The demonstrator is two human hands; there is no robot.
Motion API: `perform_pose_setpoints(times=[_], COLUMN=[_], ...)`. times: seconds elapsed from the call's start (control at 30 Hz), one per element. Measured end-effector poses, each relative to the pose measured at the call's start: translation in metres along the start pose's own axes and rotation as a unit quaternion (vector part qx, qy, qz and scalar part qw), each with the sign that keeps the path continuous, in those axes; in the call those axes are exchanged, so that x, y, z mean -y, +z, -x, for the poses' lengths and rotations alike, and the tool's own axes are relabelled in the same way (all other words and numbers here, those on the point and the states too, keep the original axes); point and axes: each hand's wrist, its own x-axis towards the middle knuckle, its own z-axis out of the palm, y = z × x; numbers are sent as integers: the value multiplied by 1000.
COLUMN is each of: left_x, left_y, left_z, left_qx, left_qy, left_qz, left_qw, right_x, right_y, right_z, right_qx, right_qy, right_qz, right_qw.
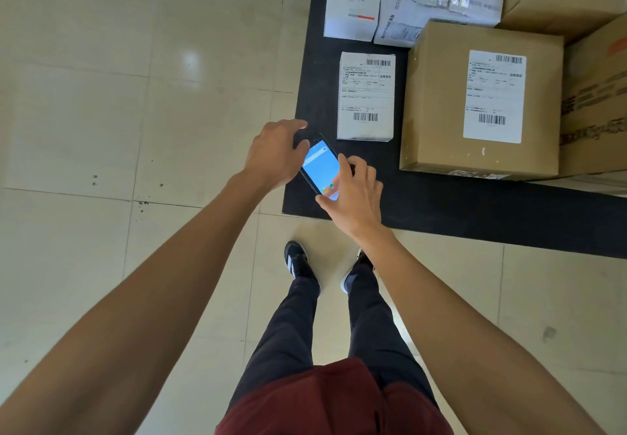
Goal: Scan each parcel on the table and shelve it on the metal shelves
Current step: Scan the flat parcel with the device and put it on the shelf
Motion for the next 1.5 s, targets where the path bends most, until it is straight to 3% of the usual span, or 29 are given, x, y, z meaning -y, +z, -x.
perform_pose_setpoints(times=[0.27,0.47,0.7,0.87,1.23,1.5], left_x=[-31,-50,-56,-57,-51,-73], left_y=[3,12,16,23,9,-19], left_z=[-23,-41,-45,-43,-8,30], left_qx=[21,52,73,42,-26,-96], left_qy=[17,-15,35,36,47,96], left_qz=[43,47,-22,-15,11,124], left_qw=[999,997,996,998,998,983], right_x=[-4,-12,-18,-19,-5,5], right_y=[-39,-57,-63,-60,-78,-124], right_z=[-33,-68,-85,-81,-53,-6], right_qx=[-81,-62,-58,-80,-133,-184], right_qy=[74,141,178,150,129,113], right_qz=[-144,-257,-326,-330,-407,-511], right_qw=[983,954,927,929,895,832])
